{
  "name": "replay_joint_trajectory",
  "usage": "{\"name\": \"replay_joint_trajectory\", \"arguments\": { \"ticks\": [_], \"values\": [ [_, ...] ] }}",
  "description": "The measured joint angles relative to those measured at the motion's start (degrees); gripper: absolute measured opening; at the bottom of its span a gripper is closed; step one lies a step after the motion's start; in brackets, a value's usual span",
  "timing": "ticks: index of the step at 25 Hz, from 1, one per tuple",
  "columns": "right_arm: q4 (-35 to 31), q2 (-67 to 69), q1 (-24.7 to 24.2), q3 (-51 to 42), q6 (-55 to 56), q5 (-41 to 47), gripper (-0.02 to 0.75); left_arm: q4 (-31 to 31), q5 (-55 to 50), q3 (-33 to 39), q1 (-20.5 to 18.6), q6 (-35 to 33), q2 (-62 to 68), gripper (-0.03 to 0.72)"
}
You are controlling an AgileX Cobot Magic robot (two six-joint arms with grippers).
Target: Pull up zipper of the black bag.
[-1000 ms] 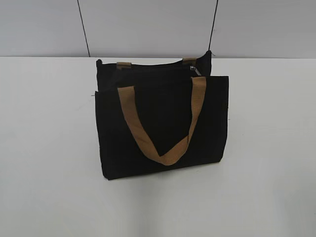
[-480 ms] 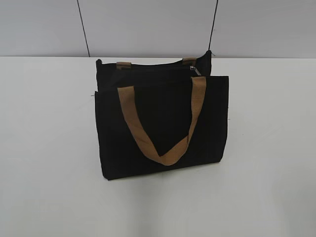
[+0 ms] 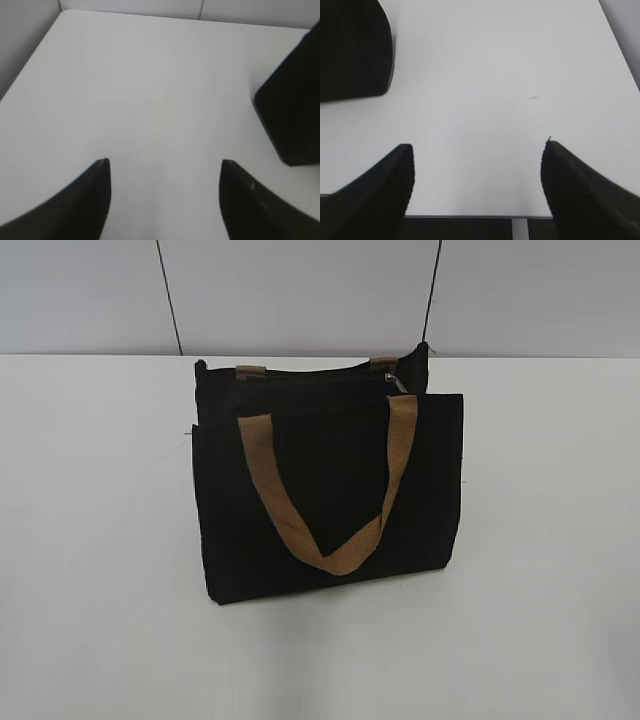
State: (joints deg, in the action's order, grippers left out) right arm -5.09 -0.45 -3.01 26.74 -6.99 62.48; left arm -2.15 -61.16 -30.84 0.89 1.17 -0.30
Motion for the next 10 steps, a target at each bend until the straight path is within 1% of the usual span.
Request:
{"name": "replay_joint_trajectory", "arguments": {
  "ticks": [3, 10],
  "values": [
    [0.19, 0.0, 0.0, 0.0, 0.0, 0.0, 0.596, -1.97, 0.0, 0.0, 0.0, -1.64, 0.0, 0.509],
    [0.23, 0.0, 0.0, 0.0, 0.05, 0.0, 0.595, -2.3, 0.0, 0.0, 0.0, -2.02, 0.0, 0.509]
  ]
}}
